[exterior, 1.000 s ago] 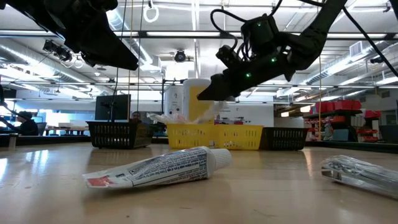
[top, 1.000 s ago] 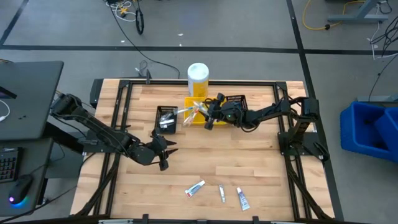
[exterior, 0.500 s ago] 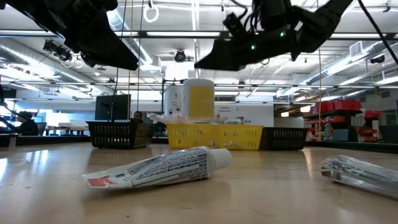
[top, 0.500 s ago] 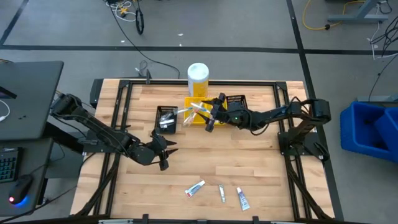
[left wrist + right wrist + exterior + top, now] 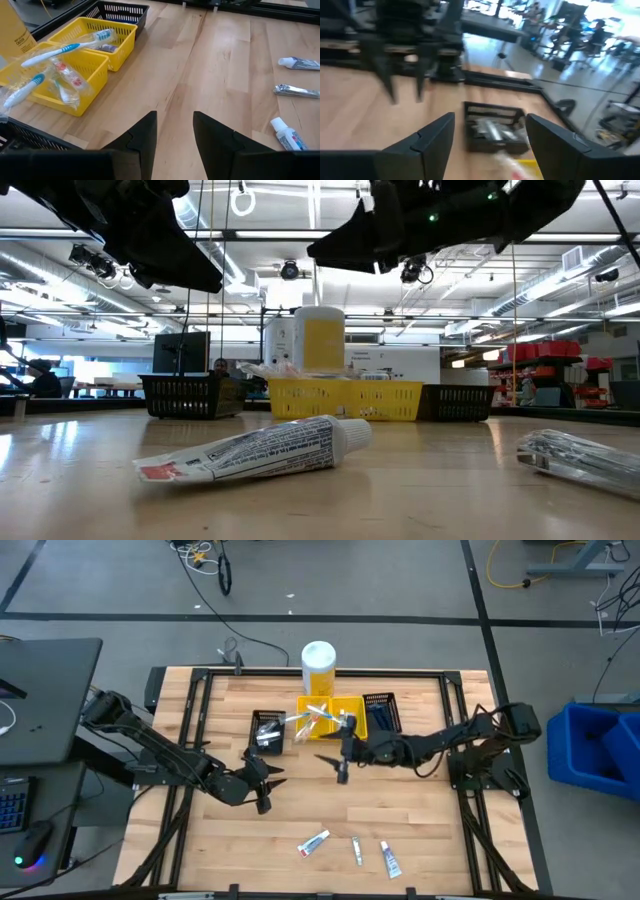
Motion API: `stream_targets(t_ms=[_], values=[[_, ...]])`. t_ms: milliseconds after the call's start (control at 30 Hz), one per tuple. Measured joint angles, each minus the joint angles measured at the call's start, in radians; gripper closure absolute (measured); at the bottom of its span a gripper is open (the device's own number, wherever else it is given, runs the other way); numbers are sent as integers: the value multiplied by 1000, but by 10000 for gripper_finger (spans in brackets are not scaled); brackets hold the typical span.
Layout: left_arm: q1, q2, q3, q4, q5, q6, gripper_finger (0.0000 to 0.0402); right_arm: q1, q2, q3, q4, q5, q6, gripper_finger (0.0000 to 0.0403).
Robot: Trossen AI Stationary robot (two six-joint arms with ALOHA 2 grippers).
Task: Pick & Place Travel size toiletries
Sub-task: Put the blue toothbrush into the left yellow bin
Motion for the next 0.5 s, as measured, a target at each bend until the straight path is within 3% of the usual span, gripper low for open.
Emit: stream_targets(t_ms=[267, 500], values=[[0, 0, 0, 0, 0, -31, 268, 102, 0, 0, -127, -76, 168, 165], [0, 0, 0, 0, 0, -42, 268, 174, 0, 0, -189, -79, 272, 160]])
